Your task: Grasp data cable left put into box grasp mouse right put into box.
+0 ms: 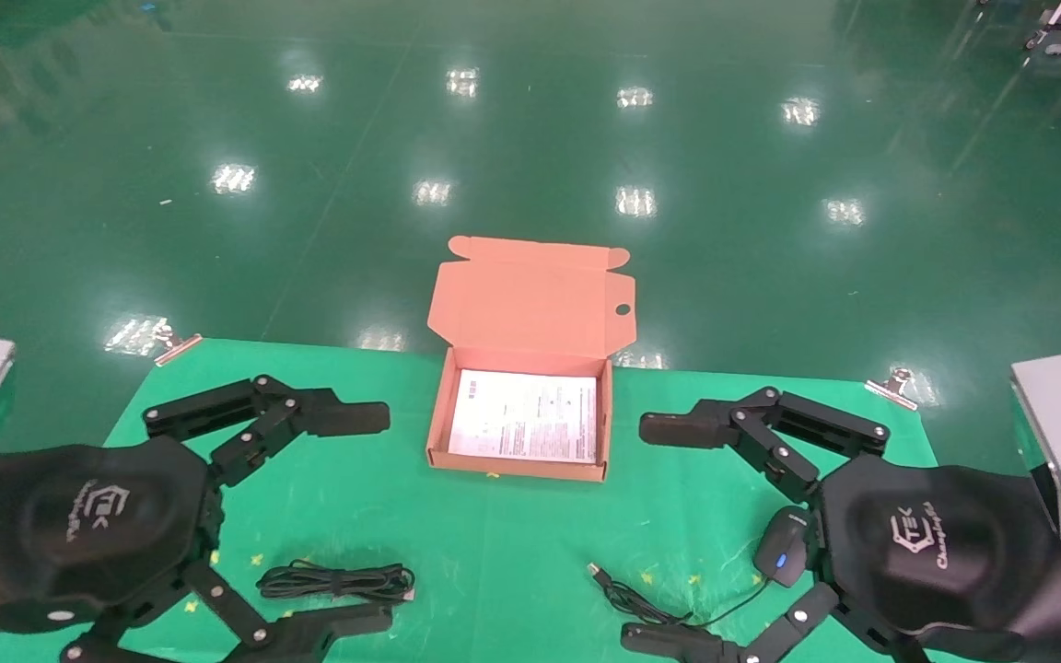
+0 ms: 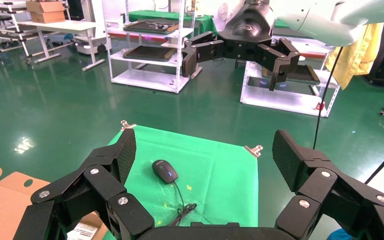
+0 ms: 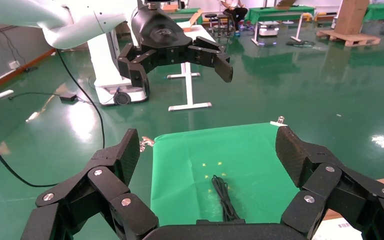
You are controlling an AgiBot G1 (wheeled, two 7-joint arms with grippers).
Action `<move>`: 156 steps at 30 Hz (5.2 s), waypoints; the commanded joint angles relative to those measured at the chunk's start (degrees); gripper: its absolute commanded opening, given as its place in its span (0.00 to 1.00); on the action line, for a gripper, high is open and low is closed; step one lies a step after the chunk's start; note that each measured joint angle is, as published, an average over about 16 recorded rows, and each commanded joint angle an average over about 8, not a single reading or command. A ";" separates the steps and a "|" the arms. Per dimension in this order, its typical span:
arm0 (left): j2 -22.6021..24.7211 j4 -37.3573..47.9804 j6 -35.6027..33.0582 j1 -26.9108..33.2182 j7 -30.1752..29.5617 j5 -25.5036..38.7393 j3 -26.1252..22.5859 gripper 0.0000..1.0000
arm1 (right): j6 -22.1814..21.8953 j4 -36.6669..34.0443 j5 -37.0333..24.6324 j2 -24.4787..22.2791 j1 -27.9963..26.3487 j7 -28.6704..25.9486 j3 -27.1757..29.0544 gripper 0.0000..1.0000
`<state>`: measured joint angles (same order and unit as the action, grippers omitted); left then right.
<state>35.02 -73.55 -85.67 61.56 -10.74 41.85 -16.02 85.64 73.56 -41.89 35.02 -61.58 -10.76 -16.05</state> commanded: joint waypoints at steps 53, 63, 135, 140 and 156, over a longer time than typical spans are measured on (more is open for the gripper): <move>11.16 6.41 -4.57 23.86 0.56 42.87 -27.90 1.00 | 2.46 3.49 -45.84 8.33 -18.43 12.53 -21.95 1.00; 18.43 15.17 0.12 25.65 -0.87 56.38 -35.94 1.00 | -4.07 2.84 -59.40 12.54 -16.81 10.12 -27.36 1.00; 32.43 57.13 18.22 27.27 9.46 60.89 -35.75 0.00 | -19.40 -16.44 -78.47 28.03 -12.89 2.10 -33.18 0.00; 32.41 57.06 18.21 27.26 9.44 60.91 -35.75 0.00 | -19.38 -16.39 -78.45 28.02 -12.89 2.08 -33.17 0.00; 32.28 56.93 18.11 27.29 9.53 60.84 -35.70 0.00 | -19.32 -16.06 -78.32 27.61 -13.17 1.95 -32.91 0.00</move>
<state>67.09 -16.77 -67.57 88.96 -0.95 102.57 -51.62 66.67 58.37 -120.31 62.10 -75.22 -9.24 -48.75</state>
